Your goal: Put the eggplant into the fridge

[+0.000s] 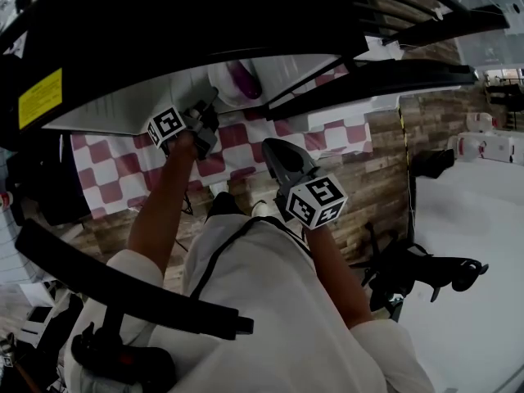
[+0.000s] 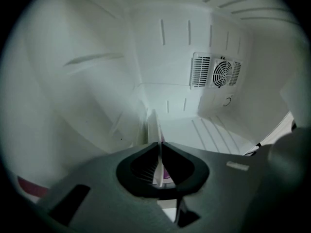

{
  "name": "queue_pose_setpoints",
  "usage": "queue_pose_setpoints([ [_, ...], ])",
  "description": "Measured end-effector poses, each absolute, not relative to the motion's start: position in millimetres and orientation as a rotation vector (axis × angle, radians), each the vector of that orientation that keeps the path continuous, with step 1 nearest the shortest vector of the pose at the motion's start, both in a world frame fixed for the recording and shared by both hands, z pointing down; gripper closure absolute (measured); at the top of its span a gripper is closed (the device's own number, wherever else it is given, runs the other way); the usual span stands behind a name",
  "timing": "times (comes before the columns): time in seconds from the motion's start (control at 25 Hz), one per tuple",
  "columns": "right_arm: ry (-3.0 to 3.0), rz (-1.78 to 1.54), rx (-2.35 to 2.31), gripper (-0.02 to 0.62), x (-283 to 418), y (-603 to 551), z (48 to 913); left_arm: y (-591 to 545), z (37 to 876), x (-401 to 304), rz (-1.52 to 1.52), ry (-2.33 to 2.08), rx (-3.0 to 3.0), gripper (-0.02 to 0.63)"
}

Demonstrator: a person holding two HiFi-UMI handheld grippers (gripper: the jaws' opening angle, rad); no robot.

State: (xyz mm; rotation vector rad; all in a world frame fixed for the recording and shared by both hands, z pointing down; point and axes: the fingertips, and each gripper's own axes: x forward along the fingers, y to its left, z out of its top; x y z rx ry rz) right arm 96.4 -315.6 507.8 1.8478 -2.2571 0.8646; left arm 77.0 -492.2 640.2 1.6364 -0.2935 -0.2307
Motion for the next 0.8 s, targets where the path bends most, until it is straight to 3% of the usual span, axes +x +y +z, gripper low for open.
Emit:
queue_pose_setpoints([
  [0.44, -2.255, 0.87, 1.859, 0.589, 97.4, -311.1, 508.4, -496.3, 642.1, 82.8, -0.142, -0.376, 1.645, 0.58],
  [0.56, -2.261, 0.868, 1.856, 0.589, 95.9, -311.4, 507.7, -497.7, 638.8, 83.8, -0.129, -0.381, 1.651, 0.502],
  [0.8, -2.272, 0.863, 1.853, 0.589, 93.3, -312.0, 504.9, -500.9, 639.3, 85.0, -0.095, -0.41, 1.654, 0.413],
])
